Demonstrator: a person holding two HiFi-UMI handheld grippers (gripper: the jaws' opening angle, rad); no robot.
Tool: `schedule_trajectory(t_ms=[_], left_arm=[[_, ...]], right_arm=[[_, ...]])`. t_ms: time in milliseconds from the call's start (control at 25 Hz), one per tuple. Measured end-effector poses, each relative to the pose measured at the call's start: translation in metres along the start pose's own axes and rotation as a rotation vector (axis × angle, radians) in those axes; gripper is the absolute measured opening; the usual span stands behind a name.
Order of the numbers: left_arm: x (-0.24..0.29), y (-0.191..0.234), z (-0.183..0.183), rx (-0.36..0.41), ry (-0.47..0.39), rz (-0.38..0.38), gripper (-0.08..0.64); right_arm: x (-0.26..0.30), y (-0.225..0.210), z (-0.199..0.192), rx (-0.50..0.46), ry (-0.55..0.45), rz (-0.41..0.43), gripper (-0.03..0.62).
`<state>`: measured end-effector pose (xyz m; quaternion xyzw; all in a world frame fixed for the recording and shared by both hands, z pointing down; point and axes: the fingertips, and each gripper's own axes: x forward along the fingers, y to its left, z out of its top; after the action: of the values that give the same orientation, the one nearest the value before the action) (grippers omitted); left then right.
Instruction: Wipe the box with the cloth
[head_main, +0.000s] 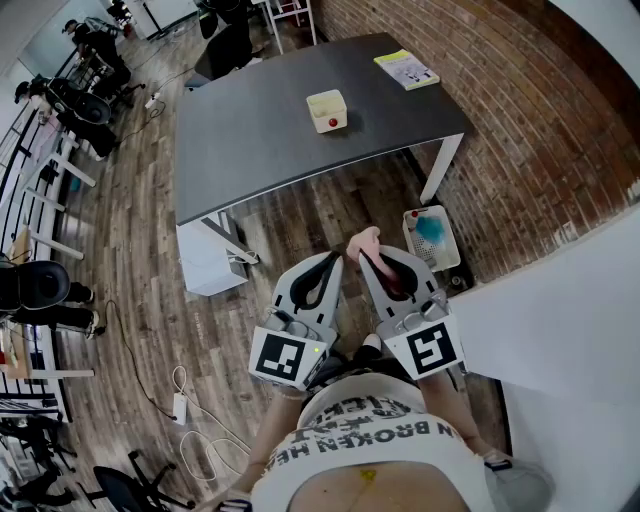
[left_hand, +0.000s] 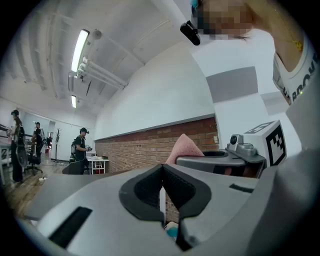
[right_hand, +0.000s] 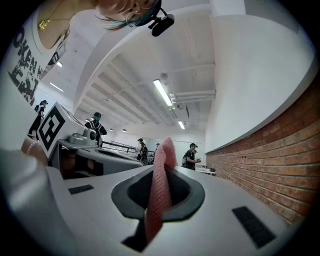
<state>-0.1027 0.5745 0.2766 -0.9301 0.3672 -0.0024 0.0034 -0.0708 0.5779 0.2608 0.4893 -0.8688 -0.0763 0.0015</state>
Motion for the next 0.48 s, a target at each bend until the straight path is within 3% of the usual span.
schedule_trajectory(t_ms=[480], left_arm=[[0.014,-0.002,-0.008,-0.027,0.021,0.009,0.007]], right_arm=[[-0.003,-0.020,-0.006,0.044,-0.026,0.003,0.017]])
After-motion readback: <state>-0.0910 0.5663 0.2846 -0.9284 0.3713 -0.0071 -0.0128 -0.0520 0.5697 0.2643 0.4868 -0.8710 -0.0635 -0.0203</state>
